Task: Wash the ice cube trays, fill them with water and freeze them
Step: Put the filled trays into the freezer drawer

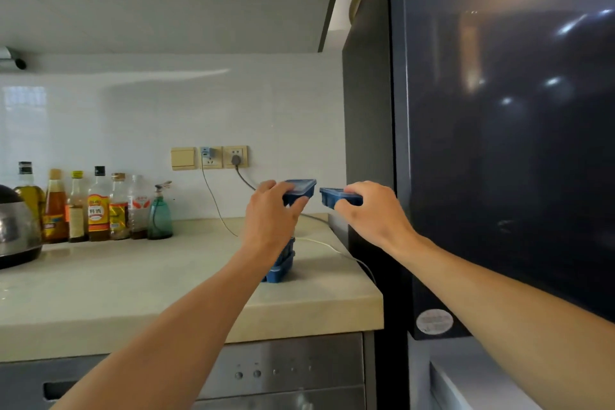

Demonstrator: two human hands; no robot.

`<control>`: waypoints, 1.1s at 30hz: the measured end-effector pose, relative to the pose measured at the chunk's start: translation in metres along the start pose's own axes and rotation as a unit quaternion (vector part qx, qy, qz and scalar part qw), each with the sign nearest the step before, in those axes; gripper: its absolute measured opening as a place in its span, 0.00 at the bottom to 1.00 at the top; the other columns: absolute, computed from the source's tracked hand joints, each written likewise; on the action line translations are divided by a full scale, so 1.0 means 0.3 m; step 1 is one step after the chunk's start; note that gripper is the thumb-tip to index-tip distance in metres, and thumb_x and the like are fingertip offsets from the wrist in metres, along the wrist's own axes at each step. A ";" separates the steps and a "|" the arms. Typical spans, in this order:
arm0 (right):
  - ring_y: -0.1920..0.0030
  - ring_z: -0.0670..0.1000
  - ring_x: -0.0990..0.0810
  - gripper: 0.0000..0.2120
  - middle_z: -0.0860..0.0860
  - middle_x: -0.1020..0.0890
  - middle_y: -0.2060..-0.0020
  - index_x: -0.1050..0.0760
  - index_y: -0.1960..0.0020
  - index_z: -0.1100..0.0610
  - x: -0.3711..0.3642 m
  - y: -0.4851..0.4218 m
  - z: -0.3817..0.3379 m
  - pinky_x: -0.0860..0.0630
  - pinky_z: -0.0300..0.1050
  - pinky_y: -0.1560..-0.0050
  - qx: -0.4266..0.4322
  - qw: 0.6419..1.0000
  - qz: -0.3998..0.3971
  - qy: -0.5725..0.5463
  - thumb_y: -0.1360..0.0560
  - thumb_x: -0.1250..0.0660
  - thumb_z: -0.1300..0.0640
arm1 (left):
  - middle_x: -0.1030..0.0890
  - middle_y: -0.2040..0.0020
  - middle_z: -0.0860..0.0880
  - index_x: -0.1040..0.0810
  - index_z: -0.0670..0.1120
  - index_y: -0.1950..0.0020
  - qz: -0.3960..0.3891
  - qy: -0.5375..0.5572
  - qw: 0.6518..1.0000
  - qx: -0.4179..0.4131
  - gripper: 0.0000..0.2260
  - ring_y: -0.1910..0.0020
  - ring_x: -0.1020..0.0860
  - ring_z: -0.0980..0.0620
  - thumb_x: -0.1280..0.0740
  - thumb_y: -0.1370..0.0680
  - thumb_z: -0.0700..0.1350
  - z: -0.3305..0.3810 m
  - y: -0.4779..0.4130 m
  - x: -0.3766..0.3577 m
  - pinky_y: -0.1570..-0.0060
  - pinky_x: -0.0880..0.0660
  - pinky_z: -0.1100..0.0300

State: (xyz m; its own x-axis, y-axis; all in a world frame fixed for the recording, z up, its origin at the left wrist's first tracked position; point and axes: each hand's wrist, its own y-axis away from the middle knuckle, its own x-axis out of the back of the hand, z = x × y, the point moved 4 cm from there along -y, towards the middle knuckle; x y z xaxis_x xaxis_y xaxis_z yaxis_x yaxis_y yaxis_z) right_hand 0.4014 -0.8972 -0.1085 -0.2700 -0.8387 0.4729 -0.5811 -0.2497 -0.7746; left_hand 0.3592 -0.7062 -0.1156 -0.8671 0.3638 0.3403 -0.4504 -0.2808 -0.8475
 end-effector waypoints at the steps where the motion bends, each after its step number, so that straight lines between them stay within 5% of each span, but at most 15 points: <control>1: 0.56 0.54 0.20 0.22 0.53 0.17 0.58 0.17 0.52 0.60 0.028 0.031 0.009 0.21 0.57 0.53 0.000 1.000 0.008 -0.007 0.31 0.39 0.44 | 0.20 0.48 0.50 0.17 0.46 0.40 0.006 0.011 1.000 -0.012 0.14 0.52 0.25 0.53 0.28 0.22 0.51 0.036 0.020 -0.006 0.51 0.31 0.62; 5: 0.53 0.49 0.20 0.22 0.47 0.19 0.53 0.17 0.46 0.55 0.155 0.168 0.066 0.20 0.48 0.50 -0.004 1.000 0.028 -0.010 0.31 0.38 0.44 | 0.20 0.44 0.51 0.17 0.47 0.39 0.008 0.038 0.998 -0.051 0.15 0.50 0.27 0.59 0.28 0.22 0.52 0.160 0.126 -0.046 0.53 0.35 0.76; 9: 0.53 0.39 0.21 0.22 0.42 0.20 0.53 0.17 0.41 0.54 0.287 0.319 0.160 0.28 0.27 0.58 -0.007 0.999 0.041 0.004 0.30 0.35 0.45 | 0.19 0.40 0.52 0.17 0.47 0.39 0.003 0.059 0.994 -0.088 0.15 0.46 0.25 0.61 0.28 0.22 0.53 0.268 0.255 -0.104 0.44 0.33 0.72; 12: 0.52 0.42 0.20 0.22 0.41 0.19 0.52 0.16 0.43 0.52 0.380 0.439 0.246 0.27 0.31 0.53 -0.021 0.998 0.046 0.032 0.32 0.36 0.45 | 0.16 0.45 0.54 0.17 0.48 0.41 -0.014 0.088 0.991 -0.100 0.13 0.51 0.27 0.65 0.27 0.23 0.53 0.348 0.364 -0.169 0.51 0.34 0.79; 17: 0.55 0.45 0.21 0.19 0.42 0.19 0.54 0.17 0.48 0.52 0.505 0.639 0.449 0.24 0.38 0.54 -0.072 0.993 0.044 0.081 0.33 0.36 0.46 | 0.16 0.44 0.53 0.17 0.49 0.41 -0.091 0.093 0.982 -0.138 0.15 0.50 0.20 0.57 0.27 0.23 0.55 0.468 0.557 -0.312 0.50 0.26 0.66; 23: 0.55 0.47 0.21 0.17 0.44 0.19 0.53 0.18 0.47 0.50 0.583 0.830 0.757 0.22 0.45 0.52 -0.166 0.974 -0.051 0.142 0.32 0.36 0.46 | 0.16 0.47 0.56 0.18 0.53 0.42 -0.215 0.073 0.956 -0.186 0.14 0.54 0.20 0.56 0.30 0.22 0.59 0.606 0.773 -0.540 0.55 0.22 0.59; 33: 0.53 0.45 0.25 0.15 0.47 0.20 0.43 0.20 0.38 0.51 0.541 0.929 1.266 0.32 0.34 0.53 -0.223 0.936 -0.173 0.210 0.23 0.32 0.49 | 0.18 0.46 0.56 0.20 0.55 0.44 -0.381 -0.032 0.917 -0.116 0.15 0.53 0.20 0.51 0.36 0.21 0.64 0.650 0.964 -1.063 0.55 0.23 0.54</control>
State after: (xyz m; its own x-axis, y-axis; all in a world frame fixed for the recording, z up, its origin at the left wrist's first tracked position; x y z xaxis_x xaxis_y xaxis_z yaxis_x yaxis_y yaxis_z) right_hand 0.4871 -1.2869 -0.4072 -0.2296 -0.4570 0.8593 -0.9271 -0.1660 -0.3360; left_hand 0.4638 -1.0766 -0.3898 -0.3343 0.3208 0.8862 -0.8796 0.2314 -0.4156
